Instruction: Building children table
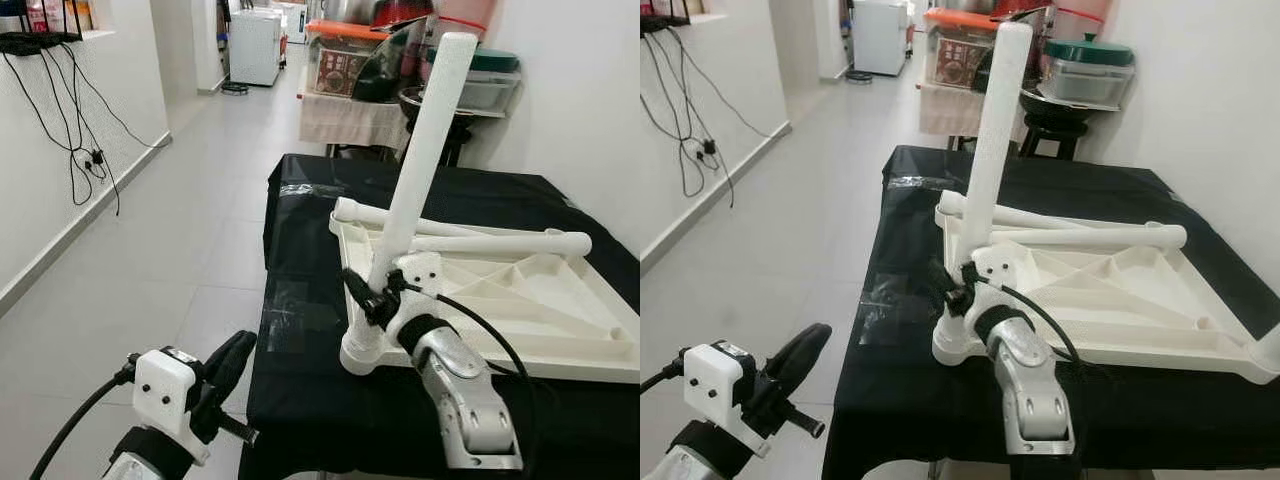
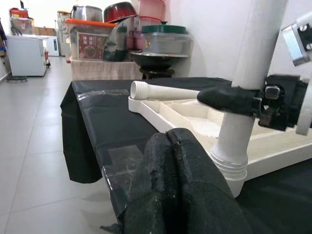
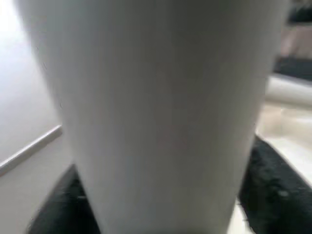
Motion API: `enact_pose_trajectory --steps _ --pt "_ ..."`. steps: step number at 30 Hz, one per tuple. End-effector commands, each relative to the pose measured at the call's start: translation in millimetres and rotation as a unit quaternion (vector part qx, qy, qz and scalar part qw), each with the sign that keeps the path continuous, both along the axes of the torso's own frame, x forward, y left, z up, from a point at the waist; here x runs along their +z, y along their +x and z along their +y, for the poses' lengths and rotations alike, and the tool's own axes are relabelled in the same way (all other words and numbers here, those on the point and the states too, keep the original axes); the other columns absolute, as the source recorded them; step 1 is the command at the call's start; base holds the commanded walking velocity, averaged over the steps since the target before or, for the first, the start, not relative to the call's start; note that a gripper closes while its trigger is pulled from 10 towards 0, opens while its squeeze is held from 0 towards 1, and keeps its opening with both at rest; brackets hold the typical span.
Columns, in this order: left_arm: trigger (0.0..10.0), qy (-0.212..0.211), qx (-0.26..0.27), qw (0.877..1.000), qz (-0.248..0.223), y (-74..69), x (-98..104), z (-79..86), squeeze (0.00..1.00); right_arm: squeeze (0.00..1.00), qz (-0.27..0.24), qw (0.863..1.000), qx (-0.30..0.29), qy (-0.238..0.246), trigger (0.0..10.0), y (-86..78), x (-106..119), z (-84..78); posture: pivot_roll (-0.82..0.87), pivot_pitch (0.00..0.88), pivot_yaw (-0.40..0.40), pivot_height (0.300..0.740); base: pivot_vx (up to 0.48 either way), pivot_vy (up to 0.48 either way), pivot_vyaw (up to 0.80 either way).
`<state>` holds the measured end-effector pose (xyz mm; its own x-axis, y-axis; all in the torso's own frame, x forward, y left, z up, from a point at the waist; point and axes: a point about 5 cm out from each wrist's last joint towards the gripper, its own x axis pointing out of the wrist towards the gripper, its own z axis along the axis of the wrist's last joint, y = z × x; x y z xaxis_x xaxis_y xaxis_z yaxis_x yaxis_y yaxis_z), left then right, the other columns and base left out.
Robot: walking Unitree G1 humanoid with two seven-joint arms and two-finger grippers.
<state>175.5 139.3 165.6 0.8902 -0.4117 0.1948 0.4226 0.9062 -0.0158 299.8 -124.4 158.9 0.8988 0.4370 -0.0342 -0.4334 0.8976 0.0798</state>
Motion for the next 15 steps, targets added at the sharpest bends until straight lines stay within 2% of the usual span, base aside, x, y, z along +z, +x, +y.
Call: enact_pose_trajectory --steps 1,3,4,5,6,7,8,9,11,13,14,15 --pt "10.0 0.001 0.000 1.000 0.005 1.6 -2.8 -1.9 0.00 0.71 -0.002 0.995 0.099 0.006 10.0 1.6 8.3 2.4 0.00 0.008 -0.111 0.740 0.000 0.000 0.00" --pt "10.0 0.001 0.000 1.000 0.005 1.6 -2.8 -1.9 0.00 0.71 -0.002 0.995 0.099 0.006 10.0 1.6 8.3 2.4 0.00 0.008 -0.111 0.740 0.000 0.000 0.00" --pt "10.0 0.000 -0.001 1.000 0.005 2.0 -3.0 -2.6 0.00 0.00 -0.009 0.989 0.150 -0.011 10.0 9.1 11.0 -2.9 0.00 0.005 -0.109 0.740 0.000 0.000 0.00" --pt "10.0 0.000 -0.001 1.000 0.005 2.0 -3.0 -2.6 0.00 0.00 -0.009 0.989 0.150 -0.011 10.0 9.1 11.0 -2.9 0.00 0.005 -0.109 0.740 0.000 0.000 0.00" --pt "10.0 -0.001 -0.003 1.000 0.005 2.4 -3.2 -4.1 0.00 0.00 0.005 0.986 0.163 -0.043 10.0 40.6 10.0 -24.2 0.02 0.001 -0.123 0.740 0.000 0.000 0.00" --pt "10.0 -0.001 -0.003 1.000 0.005 2.4 -3.2 -4.1 0.00 0.00 0.005 0.986 0.163 -0.043 10.0 40.6 10.0 -24.2 0.02 0.001 -0.123 0.740 0.000 0.000 0.00" --pt "10.0 -0.002 -0.003 1.000 0.005 2.4 -3.2 -4.6 0.00 0.00 0.013 0.985 0.171 -0.018 10.0 49.7 13.3 -29.3 0.02 0.001 -0.123 0.740 0.000 0.000 0.00" --pt "10.0 -0.002 -0.003 1.000 0.005 2.2 -3.2 -4.6 0.00 0.00 0.040 0.975 0.218 0.001 10.0 51.7 12.6 -27.8 0.03 0.004 -0.128 0.740 0.000 0.000 0.00" --pt "10.0 -0.002 -0.003 1.000 0.005 2.2 -3.2 -4.6 0.00 0.00 0.040 0.975 0.218 0.001 10.0 51.7 12.6 -27.8 0.03 0.004 -0.128 0.740 0.000 0.000 0.00" --pt "10.0 -0.001 -0.001 1.000 0.005 1.7 -2.8 -4.4 0.00 0.00 0.072 0.947 0.314 0.012 10.0 47.7 12.3 -22.2 0.04 0.004 -0.129 0.740 0.000 0.000 0.00" --pt "10.0 -0.001 -0.001 1.000 0.005 1.7 -2.8 -4.4 0.00 0.00 0.072 0.947 0.314 0.012 10.0 47.7 12.3 -22.2 0.04 0.004 -0.129 0.740 0.000 0.000 0.00" --pt "10.0 -0.001 0.000 1.000 0.005 1.4 -2.8 -4.3 0.00 0.00 0.082 0.940 0.331 0.008 10.0 50.1 13.2 -23.0 0.04 0.006 -0.130 0.740 0.000 0.000 0.00"
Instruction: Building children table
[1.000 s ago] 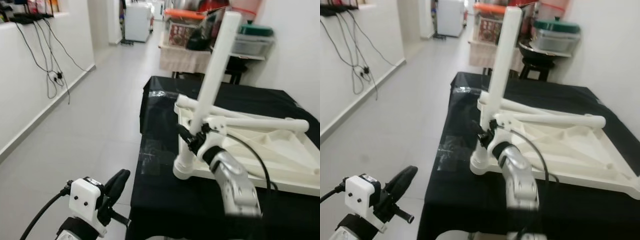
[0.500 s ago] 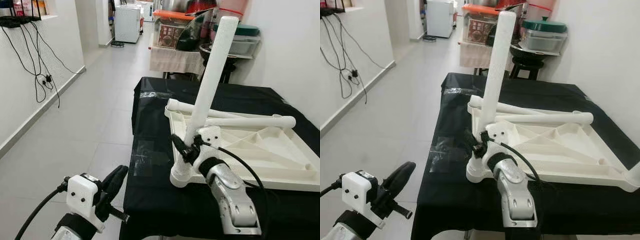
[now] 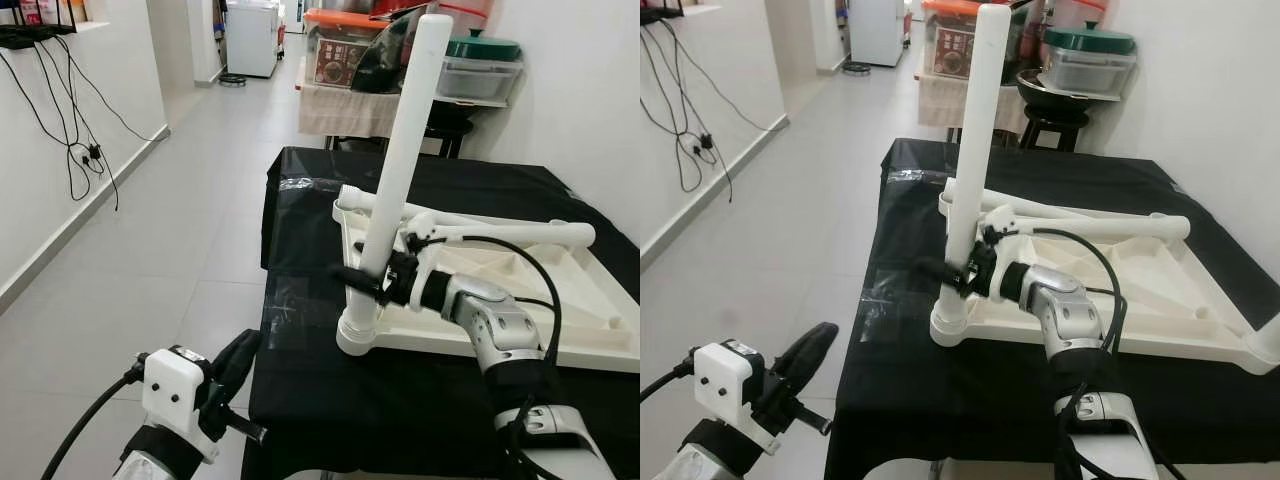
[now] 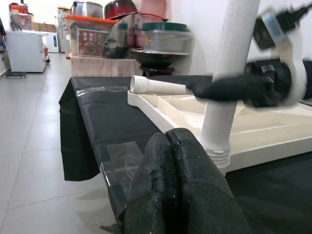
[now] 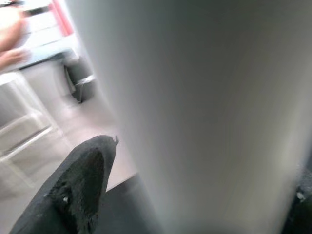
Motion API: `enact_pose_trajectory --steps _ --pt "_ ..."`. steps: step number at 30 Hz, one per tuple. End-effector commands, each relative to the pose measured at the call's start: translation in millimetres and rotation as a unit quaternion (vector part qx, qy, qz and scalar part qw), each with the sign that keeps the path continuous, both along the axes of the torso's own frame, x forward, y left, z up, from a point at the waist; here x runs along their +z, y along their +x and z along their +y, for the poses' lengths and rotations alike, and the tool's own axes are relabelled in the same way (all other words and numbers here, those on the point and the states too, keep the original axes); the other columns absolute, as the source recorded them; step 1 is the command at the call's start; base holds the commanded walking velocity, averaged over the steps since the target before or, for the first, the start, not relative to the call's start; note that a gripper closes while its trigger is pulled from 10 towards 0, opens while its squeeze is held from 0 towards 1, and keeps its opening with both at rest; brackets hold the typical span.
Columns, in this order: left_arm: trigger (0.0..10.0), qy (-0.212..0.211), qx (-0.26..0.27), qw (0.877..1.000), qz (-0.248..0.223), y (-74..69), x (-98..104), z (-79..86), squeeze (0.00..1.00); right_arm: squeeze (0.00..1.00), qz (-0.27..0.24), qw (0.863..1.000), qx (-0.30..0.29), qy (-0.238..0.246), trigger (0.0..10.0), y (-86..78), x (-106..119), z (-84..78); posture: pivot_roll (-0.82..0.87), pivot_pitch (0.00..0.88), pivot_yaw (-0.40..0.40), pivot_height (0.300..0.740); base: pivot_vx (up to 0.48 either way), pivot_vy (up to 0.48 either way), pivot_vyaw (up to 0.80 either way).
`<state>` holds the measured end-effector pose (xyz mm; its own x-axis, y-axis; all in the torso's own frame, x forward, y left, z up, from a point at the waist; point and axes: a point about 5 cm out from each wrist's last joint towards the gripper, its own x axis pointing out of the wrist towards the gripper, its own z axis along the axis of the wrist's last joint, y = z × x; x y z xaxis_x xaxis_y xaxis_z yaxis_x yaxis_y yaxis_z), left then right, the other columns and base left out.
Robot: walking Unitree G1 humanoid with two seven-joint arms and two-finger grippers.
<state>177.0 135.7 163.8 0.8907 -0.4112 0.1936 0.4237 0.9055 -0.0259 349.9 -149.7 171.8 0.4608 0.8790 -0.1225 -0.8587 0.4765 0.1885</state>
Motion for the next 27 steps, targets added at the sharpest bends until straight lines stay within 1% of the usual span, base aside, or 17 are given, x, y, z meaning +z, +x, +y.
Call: enact_pose_trajectory --steps 1,2,4,5,7,8,9,12,13,17,18,19,21,22,25,26,27 --pt "10.0 0.003 0.000 1.000 0.002 -0.2 -1.0 -0.6 0.00 0.00 0.011 1.000 0.025 -0.003 10.0 0.0 0.3 2.3 0.04 0.006 -0.130 0.740 0.000 0.000 0.00" --pt "10.0 0.004 0.001 1.000 0.002 -0.6 -0.9 -0.6 0.00 0.00 0.016 1.000 0.026 -0.004 10.0 3.2 1.9 1.0 0.04 0.005 -0.129 0.740 0.000 0.000 0.00" --pt "10.0 0.004 0.001 1.000 0.002 -0.6 -0.9 -0.6 0.00 0.00 0.016 1.000 0.026 -0.004 10.0 3.2 1.9 1.0 0.04 0.005 -0.129 0.740 0.000 0.000 0.00" --pt "10.0 0.004 0.002 1.000 0.002 -1.1 -0.8 -0.8 0.00 0.00 0.028 0.999 0.025 0.008 10.0 6.6 4.4 -1.2 0.05 0.008 -0.127 0.740 0.000 0.000 0.00" --pt "10.0 0.003 0.001 1.000 0.004 -2.4 -0.9 -1.2 0.00 0.00 0.030 0.999 0.025 0.019 10.0 15.0 9.4 -7.9 0.06 0.011 -0.129 0.740 0.000 0.000 0.00" --pt "10.0 0.003 0.001 1.000 0.004 -2.4 -0.9 -1.2 0.00 0.00 0.030 0.999 0.025 0.019 10.0 15.0 9.4 -7.9 0.06 0.011 -0.129 0.740 0.000 0.000 0.00" --pt "10.0 0.003 0.001 1.000 0.005 -3.3 -0.7 -1.4 0.00 0.00 0.027 0.999 0.016 0.038 4.3 19.0 13.3 -12.4 0.06 0.014 -0.132 0.740 0.000 0.000 0.00" --pt "10.0 0.004 0.001 1.000 0.005 -3.8 -0.6 -1.5 0.00 0.00 0.024 0.998 0.015 0.047 4.3 20.6 14.9 -14.3 0.06 0.014 -0.132 0.740 0.000 0.000 0.00" --pt "10.0 0.004 0.002 1.000 0.005 -4.0 -0.4 -1.3 0.00 0.00 0.018 0.998 0.020 0.050 0.0 20.7 15.9 -16.5 0.06 0.017 -0.131 0.740 0.000 0.000 0.00" --pt "10.0 0.004 0.002 1.000 0.005 -4.0 -0.4 -1.2 0.00 0.00 0.015 0.998 0.020 0.055 0.0 20.8 16.8 -18.0 0.06 0.016 -0.130 0.740 0.000 0.000 0.00" --pt "10.0 0.004 0.002 1.000 0.005 -3.9 -0.4 -1.2 0.00 0.00 -0.009 0.998 -0.002 0.068 0.0 21.1 20.3 -25.5 0.06 0.016 -0.130 0.740 0.000 0.000 0.00" --pt "10.0 0.004 0.002 1.000 0.005 -3.9 -0.4 -1.2 0.00 0.00 -0.009 0.998 -0.002 0.068 0.0 21.1 20.3 -25.5 0.06 0.016 -0.130 0.740 0.000 0.000 0.00" --pt "10.0 0.004 0.002 1.000 0.005 -3.8 -0.2 -1.2 0.00 0.00 -0.036 0.997 -0.029 0.069 0.0 21.4 22.6 -31.6 0.06 0.019 -0.131 0.740 0.000 0.000 0.00" --pt "10.0 0.004 0.002 1.000 0.005 -3.8 -0.2 -1.2 0.00 0.00 -0.036 0.997 -0.029 0.069 0.0 21.4 22.6 -31.6 0.06 0.019 -0.131 0.740 0.000 0.000 0.00" --pt "10.0 0.004 0.003 1.000 0.005 -4.0 0.5 -0.7 0.00 0.00 -0.062 0.995 -0.056 0.059 0.0 22.6 21.7 -33.7 0.04 0.027 -0.134 0.740 0.000 0.000 0.00" --pt "10.0 0.004 0.003 1.000 0.004 -4.2 1.3 0.1 0.00 0.00 -0.072 0.992 -0.090 0.047 0.0 20.9 16.8 -31.1 0.04 0.037 -0.135 0.740 0.000 0.000 0.00" --pt "10.0 0.004 0.003 1.000 0.004 -4.2 1.3 0.1 0.00 0.00 -0.072 0.992 -0.090 0.047 0.0 20.9 16.8 -31.1 0.04 0.037 -0.135 0.740 0.000 0.000 0.00"
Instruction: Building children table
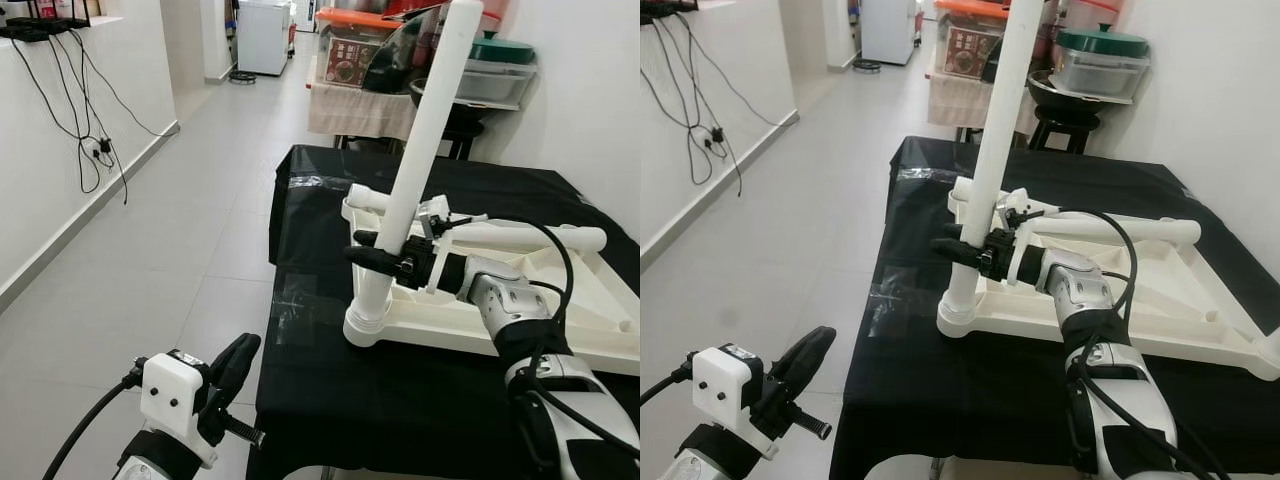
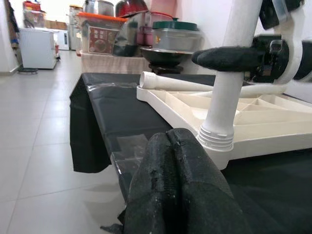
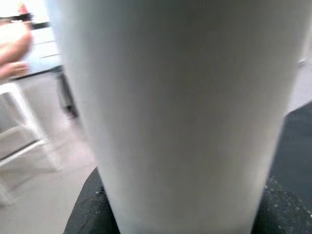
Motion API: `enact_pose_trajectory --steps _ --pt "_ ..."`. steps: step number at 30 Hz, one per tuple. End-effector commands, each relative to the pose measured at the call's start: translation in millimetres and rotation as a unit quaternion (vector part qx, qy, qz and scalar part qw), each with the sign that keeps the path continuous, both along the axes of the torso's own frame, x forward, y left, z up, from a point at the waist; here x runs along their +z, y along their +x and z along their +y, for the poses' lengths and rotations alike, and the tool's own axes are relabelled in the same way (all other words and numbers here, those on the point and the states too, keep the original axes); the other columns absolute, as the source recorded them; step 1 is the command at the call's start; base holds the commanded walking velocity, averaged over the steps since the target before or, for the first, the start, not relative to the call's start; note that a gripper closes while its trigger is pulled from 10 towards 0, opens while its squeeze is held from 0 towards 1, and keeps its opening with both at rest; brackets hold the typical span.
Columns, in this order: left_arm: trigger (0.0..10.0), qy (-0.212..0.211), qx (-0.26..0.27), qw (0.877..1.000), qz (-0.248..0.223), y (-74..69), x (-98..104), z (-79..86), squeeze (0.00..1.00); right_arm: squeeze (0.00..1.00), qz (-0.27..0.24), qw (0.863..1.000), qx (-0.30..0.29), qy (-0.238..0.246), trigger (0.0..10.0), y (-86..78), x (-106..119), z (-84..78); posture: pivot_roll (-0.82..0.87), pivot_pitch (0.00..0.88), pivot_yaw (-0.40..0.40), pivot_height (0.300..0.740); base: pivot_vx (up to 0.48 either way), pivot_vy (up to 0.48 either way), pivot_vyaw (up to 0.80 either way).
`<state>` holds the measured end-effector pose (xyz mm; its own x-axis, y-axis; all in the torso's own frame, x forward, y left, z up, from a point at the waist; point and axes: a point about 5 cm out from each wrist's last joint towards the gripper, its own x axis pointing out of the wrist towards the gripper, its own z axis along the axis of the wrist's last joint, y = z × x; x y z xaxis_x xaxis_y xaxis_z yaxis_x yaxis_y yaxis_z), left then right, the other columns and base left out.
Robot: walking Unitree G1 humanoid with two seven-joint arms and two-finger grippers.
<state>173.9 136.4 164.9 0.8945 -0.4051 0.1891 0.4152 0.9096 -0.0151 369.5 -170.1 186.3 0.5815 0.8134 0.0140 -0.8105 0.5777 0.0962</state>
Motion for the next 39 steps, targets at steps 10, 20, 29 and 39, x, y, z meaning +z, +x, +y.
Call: enact_pose_trajectory --steps 10,20,29,39 --pt "10.0 -0.003 -0.005 1.000 0.004 2.2 1.7 3.9 0.00 0.00 -0.007 0.921 -0.387 -0.031 0.0 -75.8 -35.7 23.8 0.01 0.030 -0.113 0.740 0.000 0.000 0.00" --pt "10.0 0.000 0.001 1.000 0.002 3.4 0.0 3.6 0.00 0.66 -0.005 0.940 -0.339 -0.037 10.0 -74.9 -32.8 35.0 0.01 0.011 -0.119 0.740 0.000 0.000 0.00" --pt "10.0 -0.004 -0.003 1.000 0.005 4.2 -1.8 2.4 0.00 0.94 -0.058 0.991 -0.120 0.012 10.0 -69.3 -2.3 43.5 0.01 0.000 -0.110 0.740 0.000 0.000 0.00" --pt "10.0 -0.005 -0.005 1.000 0.008 4.5 -4.3 -0.1 0.00 0.00 -0.025 0.999 0.022 -0.033 10.0 -22.2 -4.2 18.4 0.03 0.000 -0.107 0.740 0.000 0.000 0.00"
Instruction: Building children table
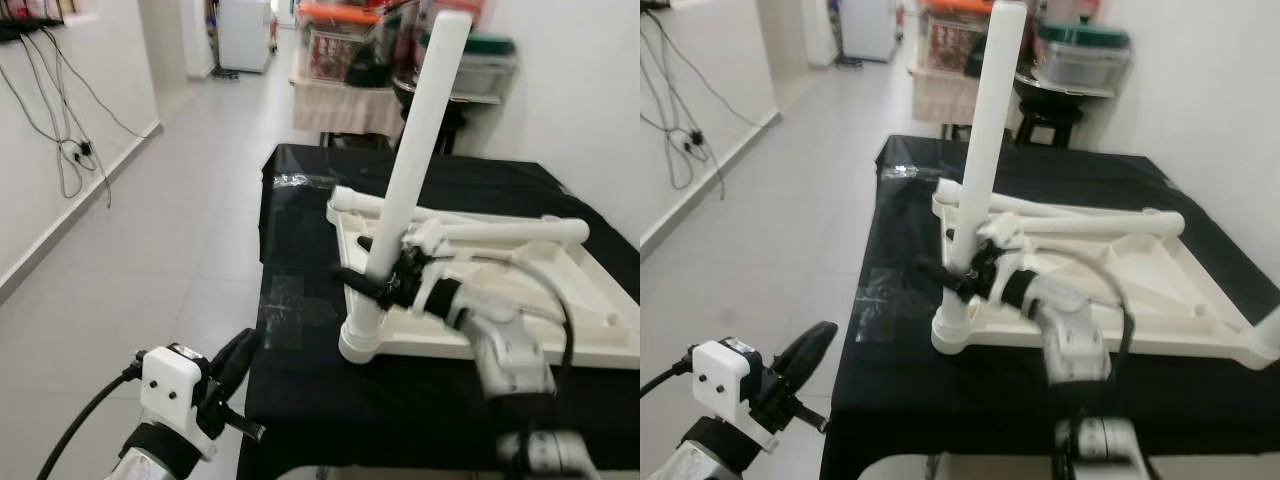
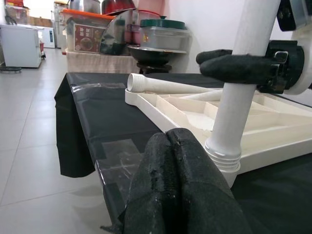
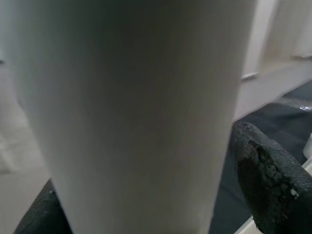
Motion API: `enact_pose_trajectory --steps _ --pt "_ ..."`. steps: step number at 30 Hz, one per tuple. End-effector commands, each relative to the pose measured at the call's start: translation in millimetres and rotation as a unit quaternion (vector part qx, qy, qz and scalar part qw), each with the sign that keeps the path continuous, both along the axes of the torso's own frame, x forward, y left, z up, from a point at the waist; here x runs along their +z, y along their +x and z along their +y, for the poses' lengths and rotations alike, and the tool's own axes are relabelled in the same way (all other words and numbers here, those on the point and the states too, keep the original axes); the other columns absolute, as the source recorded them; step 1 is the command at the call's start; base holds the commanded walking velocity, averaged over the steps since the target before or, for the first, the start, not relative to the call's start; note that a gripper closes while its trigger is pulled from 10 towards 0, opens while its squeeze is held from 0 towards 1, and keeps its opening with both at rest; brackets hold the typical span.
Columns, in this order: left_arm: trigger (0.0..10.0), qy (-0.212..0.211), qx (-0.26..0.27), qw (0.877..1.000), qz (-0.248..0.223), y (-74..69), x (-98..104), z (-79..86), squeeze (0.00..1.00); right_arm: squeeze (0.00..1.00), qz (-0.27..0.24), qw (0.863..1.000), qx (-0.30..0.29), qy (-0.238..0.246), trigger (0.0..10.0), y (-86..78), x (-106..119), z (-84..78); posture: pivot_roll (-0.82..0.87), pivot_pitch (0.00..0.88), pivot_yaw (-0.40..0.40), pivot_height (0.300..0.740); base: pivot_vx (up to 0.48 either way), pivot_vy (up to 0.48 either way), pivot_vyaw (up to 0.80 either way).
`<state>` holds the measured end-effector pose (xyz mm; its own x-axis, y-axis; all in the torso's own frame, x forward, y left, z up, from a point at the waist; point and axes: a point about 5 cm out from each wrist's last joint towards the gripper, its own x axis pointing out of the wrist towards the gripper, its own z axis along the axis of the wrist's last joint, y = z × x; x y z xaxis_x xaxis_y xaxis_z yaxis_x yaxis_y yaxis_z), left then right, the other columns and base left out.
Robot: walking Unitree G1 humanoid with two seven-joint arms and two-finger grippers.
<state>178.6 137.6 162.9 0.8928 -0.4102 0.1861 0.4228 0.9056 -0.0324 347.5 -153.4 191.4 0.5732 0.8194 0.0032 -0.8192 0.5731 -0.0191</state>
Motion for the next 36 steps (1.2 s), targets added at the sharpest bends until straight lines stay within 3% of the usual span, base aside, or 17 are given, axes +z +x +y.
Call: enact_pose_trajectory --steps 1,3,4,6,8,9,18,20,23,24,25,26,29,30,32,33,36 --pt "10.0 0.002 0.000 1.000 0.003 -0.3 -2.3 -1.4 0.00 0.00 0.019 1.000 0.017 0.004 10.0 -0.3 -9.2 1.8 0.03 0.000 -0.107 0.740 0.000 0.000 0.00" --pt "10.0 0.003 0.000 1.000 0.004 -1.1 -2.3 -1.1 0.00 0.00 0.058 0.997 0.058 0.000 10.0 3.3 -10.8 -1.1 0.03 0.000 -0.106 0.740 0.000 0.000 0.00" --pt "10.0 0.003 0.001 1.000 0.005 -1.6 -2.2 -0.9 0.00 0.00 0.080 0.994 0.075 0.012 9.4 3.6 -11.0 -2.0 0.04 0.000 -0.108 0.740 0.000 0.000 0.00" --pt "10.0 0.003 0.001 1.000 0.005 -2.0 -2.2 -0.9 0.00 0.00 0.093 0.992 0.087 0.022 8.7 3.3 -10.8 -2.6 0.04 0.000 -0.109 0.740 0.000 0.000 0.00" --pt "10.0 0.003 0.001 1.000 0.005 -2.0 -2.2 -0.9 0.00 0.00 0.093 0.992 0.087 0.022 8.7 3.3 -10.8 -2.6 0.04 0.000 -0.109 0.740 0.000 0.000 0.00" --pt "10.0 0.003 0.001 1.000 0.005 -2.3 -2.0 -0.8 0.00 0.00 0.096 0.991 0.093 0.026 0.0 2.5 -10.6 -2.5 0.04 0.000 -0.112 0.740 0.000 0.000 0.00" --pt "10.0 0.003 0.002 1.000 0.003 -1.4 -1.8 -0.3 0.00 0.00 0.059 0.995 0.070 0.044 0.0 10.5 -7.5 -11.1 0.03 0.000 -0.111 0.740 0.000 0.000 0.00" --pt "10.0 0.003 0.002 1.000 0.002 -1.4 -1.4 -0.3 0.00 0.00 0.029 0.999 0.007 0.040 0.0 13.4 -7.6 -15.4 0.02 0.009 -0.110 0.740 0.000 0.000 0.00" --pt "10.0 0.003 0.002 1.000 0.002 -1.5 -1.2 -0.2 0.00 0.00 0.020 0.999 -0.027 0.040 0.0 13.8 -7.7 -17.5 0.02 0.009 -0.110 0.740 0.000 0.000 0.00" --pt "10.0 0.003 0.002 1.000 0.002 -2.1 -0.7 0.5 0.00 0.00 0.014 0.995 -0.095 0.029 0.0 11.3 -11.7 -18.7 0.02 0.021 -0.113 0.740 0.000 0.000 0.00" --pt "10.0 0.003 0.002 1.000 0.002 -2.1 -0.7 0.5 0.00 0.00 0.014 0.995 -0.095 0.029 0.0 11.3 -11.7 -18.7 0.02 0.021 -0.113 0.740 0.000 0.000 0.00" --pt "10.0 0.003 0.002 1.000 0.002 -2.7 -0.1 2.0 0.00 0.00 0.014 0.956 -0.291 0.033 0.0 1.9 -17.5 -27.0 0.01 0.032 -0.112 0.740 0.000 0.000 0.00" --pt "10.0 0.003 0.002 1.000 0.002 -2.7 -0.1 2.0 0.00 0.00 0.014 0.956 -0.291 0.033 0.0 1.9 -17.5 -27.0 0.01 0.032 -0.112 0.740 0.000 0.000 0.00" --pt "10.0 0.003 0.003 1.000 0.002 -2.9 0.9 3.5 0.00 0.00 0.016 0.928 -0.372 0.025 0.0 -25.1 -29.6 -17.8 0.00 0.042 -0.096 0.740 0.000 0.000 0.00" --pt "10.0 0.003 0.003 1.000 0.002 -2.9 0.9 3.5 0.00 0.00 0.016 0.928 -0.372 0.025 0.0 -25.1 -29.6 -17.8 0.00 0.042 -0.096 0.740 0.000 0.000 0.00" --pt "10.0 0.003 0.002 1.000 0.003 -2.3 1.0 4.2 0.00 0.00 0.009 0.911 -0.411 0.015 0.0 -40.0 -32.3 -12.3 -0.02 0.033 -0.087 0.740 0.000 0.000 0.00" --pt "10.0 0.002 -0.001 1.000 0.004 -1.3 0.8 4.3 0.00 0.00 0.013 0.909 -0.416 0.015 0.0 -44.5 -35.3 -6.9 0.00 0.027 -0.100 0.740 0.000 0.000 0.00"
